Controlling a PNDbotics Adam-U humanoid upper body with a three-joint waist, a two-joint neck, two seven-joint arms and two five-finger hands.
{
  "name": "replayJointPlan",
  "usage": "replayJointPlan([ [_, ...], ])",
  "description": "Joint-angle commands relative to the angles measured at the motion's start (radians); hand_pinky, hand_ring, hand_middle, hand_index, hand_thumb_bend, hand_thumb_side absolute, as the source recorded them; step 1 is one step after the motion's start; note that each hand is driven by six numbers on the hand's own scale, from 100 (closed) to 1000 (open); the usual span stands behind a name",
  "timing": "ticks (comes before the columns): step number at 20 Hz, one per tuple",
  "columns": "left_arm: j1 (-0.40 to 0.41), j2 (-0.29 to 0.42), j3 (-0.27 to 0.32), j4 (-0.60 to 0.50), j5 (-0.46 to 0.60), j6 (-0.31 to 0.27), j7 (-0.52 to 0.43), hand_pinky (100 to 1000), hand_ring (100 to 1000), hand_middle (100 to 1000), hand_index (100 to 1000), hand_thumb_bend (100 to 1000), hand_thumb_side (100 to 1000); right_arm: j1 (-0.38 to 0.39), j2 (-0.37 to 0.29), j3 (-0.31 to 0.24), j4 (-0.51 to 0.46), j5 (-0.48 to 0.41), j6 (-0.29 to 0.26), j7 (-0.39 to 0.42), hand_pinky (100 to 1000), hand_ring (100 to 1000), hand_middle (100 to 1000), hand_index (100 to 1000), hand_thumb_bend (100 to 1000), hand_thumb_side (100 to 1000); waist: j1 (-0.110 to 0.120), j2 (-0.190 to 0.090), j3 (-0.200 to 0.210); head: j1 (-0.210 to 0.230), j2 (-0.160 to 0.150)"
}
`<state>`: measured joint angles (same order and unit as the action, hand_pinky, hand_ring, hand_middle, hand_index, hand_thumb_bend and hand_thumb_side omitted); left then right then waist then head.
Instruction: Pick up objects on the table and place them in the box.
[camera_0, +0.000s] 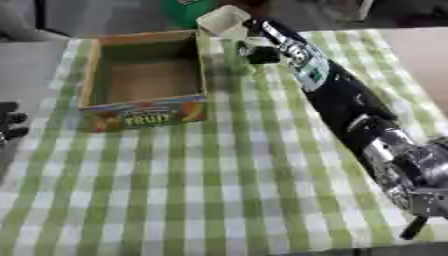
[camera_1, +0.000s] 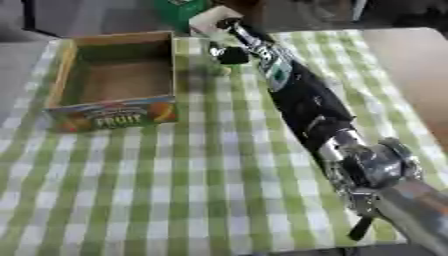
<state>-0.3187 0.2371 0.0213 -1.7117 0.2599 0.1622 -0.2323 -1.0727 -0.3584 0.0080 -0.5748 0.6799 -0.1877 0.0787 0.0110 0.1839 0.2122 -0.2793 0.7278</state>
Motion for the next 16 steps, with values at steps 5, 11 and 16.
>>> replayJointPlan([
  [5, -0.018, 0.011, 0.008, -0.015, 0.001, -0.004, -0.002, 785, 774, 727, 685, 224, 266, -0.021, -0.035, -0.004, -0.029, 0.076, 0.037, -0.055, 948, 929, 909, 930, 100, 372, -0.001, 0.008, 0.011, -0.014, -0.026],
  [11, -0.020, 0.009, 0.008, -0.015, -0.002, -0.003, -0.003, 785, 774, 727, 685, 226, 273, -0.021, -0.032, -0.004, -0.024, 0.079, 0.042, -0.061, 924, 913, 898, 930, 100, 453, -0.002, 0.025, 0.020, -0.024, -0.033],
  [16, -0.022, 0.007, 0.009, -0.015, -0.004, -0.004, -0.004, 786, 774, 727, 685, 226, 277, -0.018, -0.023, 0.003, -0.015, 0.070, 0.033, 0.009, 901, 902, 899, 938, 100, 562, 0.000, 0.035, 0.027, -0.032, -0.039],
])
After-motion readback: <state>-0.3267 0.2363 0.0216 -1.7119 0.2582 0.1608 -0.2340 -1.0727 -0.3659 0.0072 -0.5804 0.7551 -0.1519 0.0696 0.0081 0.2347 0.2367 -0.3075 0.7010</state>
